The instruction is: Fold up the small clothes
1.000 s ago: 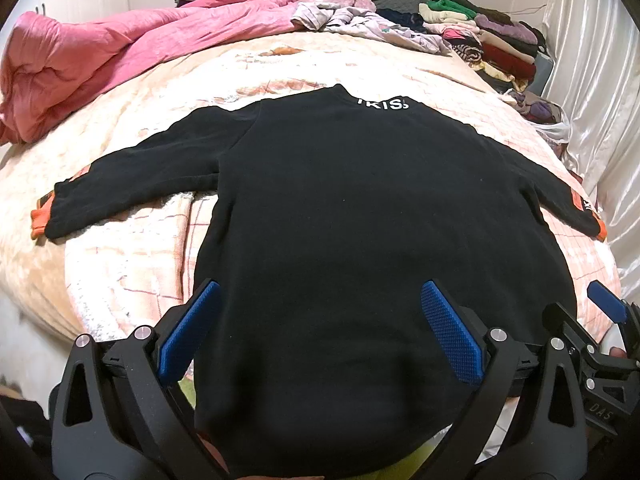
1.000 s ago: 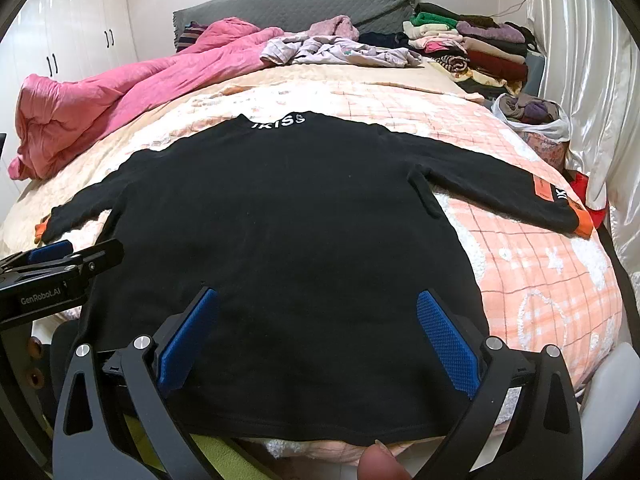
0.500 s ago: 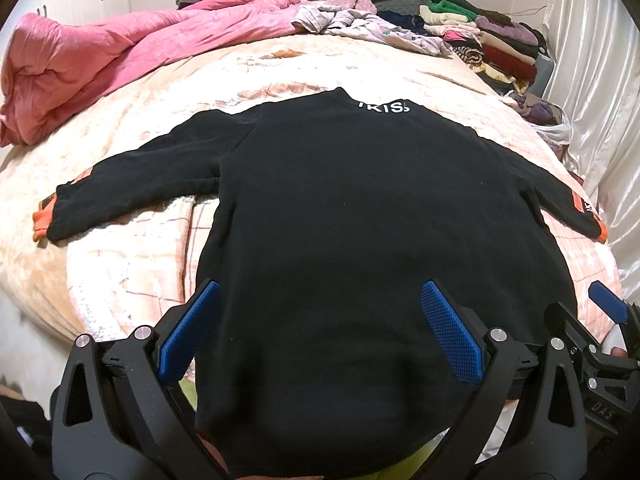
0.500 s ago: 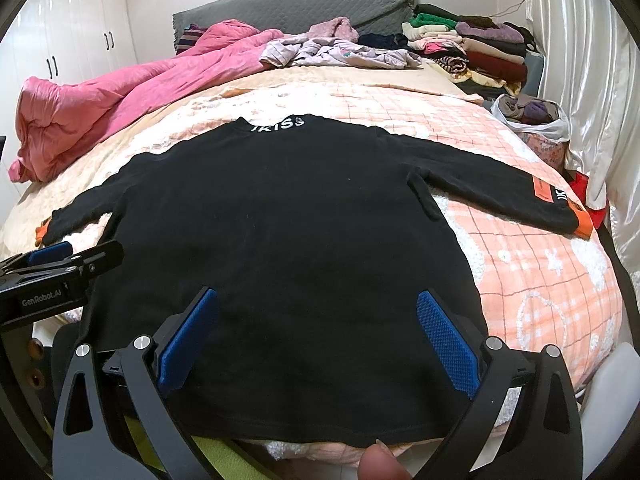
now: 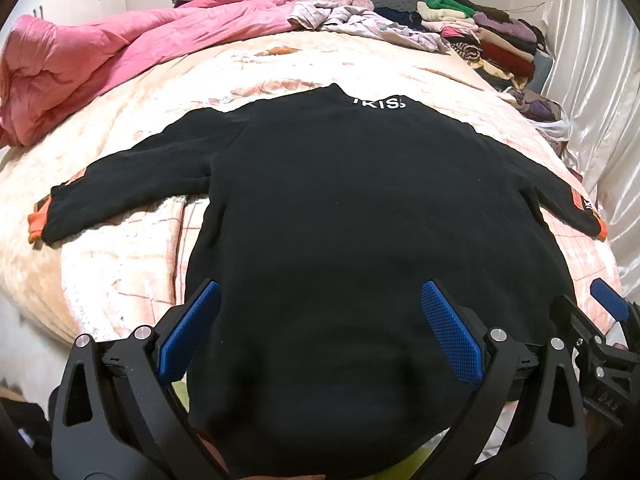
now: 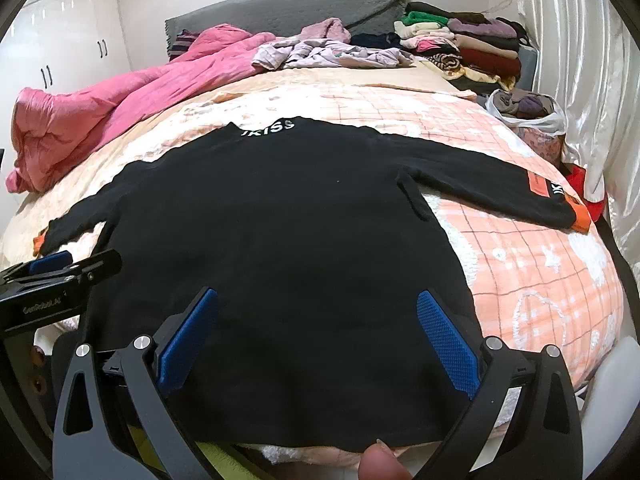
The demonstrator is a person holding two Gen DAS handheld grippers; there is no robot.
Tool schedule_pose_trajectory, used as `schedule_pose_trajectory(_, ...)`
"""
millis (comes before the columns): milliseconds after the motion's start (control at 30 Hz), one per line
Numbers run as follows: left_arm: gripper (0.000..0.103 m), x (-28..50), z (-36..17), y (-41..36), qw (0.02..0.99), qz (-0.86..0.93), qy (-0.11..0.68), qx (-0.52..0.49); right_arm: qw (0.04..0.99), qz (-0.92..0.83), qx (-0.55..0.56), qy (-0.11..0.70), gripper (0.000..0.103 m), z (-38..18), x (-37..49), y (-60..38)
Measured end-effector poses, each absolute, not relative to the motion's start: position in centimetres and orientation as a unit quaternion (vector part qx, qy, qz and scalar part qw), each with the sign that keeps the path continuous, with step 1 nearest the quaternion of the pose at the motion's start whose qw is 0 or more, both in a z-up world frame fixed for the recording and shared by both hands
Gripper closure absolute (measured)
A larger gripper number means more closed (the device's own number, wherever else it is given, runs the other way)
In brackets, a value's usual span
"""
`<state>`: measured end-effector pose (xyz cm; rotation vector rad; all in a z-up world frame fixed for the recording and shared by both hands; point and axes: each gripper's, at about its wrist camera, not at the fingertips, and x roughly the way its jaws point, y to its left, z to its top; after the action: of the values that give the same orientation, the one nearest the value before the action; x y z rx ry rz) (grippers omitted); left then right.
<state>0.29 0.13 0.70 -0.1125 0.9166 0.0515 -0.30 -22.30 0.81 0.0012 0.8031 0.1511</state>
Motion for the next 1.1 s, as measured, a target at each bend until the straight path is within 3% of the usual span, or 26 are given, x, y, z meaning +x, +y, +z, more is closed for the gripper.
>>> schedule_pose_trajectory(1100,0.009,8.2,2.2,-4.6,0.896,-0.014,0.442,-0.042,0.925,-0.033,0.066,0.372,0.004,1.8,4.5,-32.0)
